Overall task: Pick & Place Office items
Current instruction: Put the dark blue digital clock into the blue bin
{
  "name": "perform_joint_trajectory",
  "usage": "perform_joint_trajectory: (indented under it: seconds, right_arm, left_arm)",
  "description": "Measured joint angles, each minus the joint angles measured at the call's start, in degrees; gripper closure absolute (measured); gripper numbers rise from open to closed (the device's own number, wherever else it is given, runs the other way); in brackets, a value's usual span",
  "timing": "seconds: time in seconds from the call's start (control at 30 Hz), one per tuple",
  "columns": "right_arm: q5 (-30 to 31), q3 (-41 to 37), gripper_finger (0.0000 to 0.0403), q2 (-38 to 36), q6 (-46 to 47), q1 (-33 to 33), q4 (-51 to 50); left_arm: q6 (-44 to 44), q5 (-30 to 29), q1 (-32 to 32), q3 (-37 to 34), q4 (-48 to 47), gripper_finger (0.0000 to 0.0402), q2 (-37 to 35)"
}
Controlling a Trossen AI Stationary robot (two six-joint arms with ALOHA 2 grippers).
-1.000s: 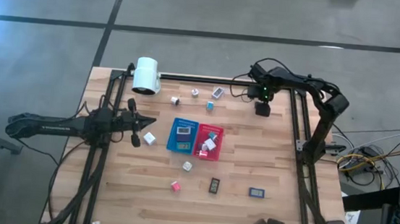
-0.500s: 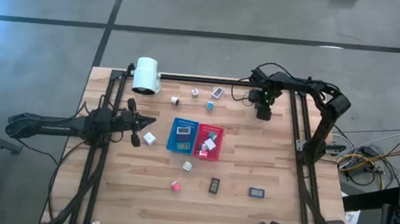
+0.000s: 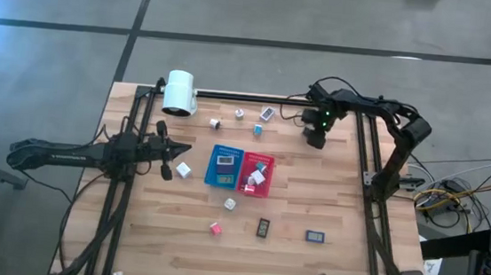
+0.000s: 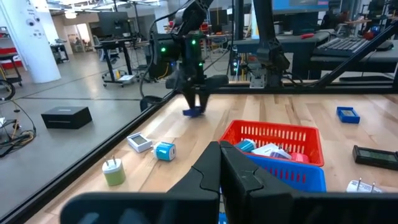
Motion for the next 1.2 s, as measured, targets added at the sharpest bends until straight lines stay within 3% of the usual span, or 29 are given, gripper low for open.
perform_joint_trajectory:
  seconds: [0.2,0.5,0.8,1.03,1.2]
  right_arm:
    - [-12.3,-2.7,0.0265,-9.5,1.6,1.5,7.5]
    - [-25.2,-15.3,0.0265,-31.1,13.0,9.3,31.7]
    - [-25.2,-33.4,0.0265,-45.1,26.5,21.6,67.1]
    - [-13.4,-45.0,0.0265,-44.2,29.5,31.5,89.6]
    - [-12.4,-47.3,0.0265,-42.8,29.1,32.5,92.9]
  left_arm:
    - [0.0,0.0,0.0,0.0,0.0,0.0399,0.0]
    - [-1.4,0.0,0.0,0.0,-0.1,0.0399,0.0]
    - [-1.5,0.0,0.0,0.0,-0.1,0.0399,0.0]
    - [-1.1,0.0,0.0,0.0,-0.1,0.0399,0.0]
    - [-0.6,-0.1,0.0,0.0,-0.1,0.0399,0.0]
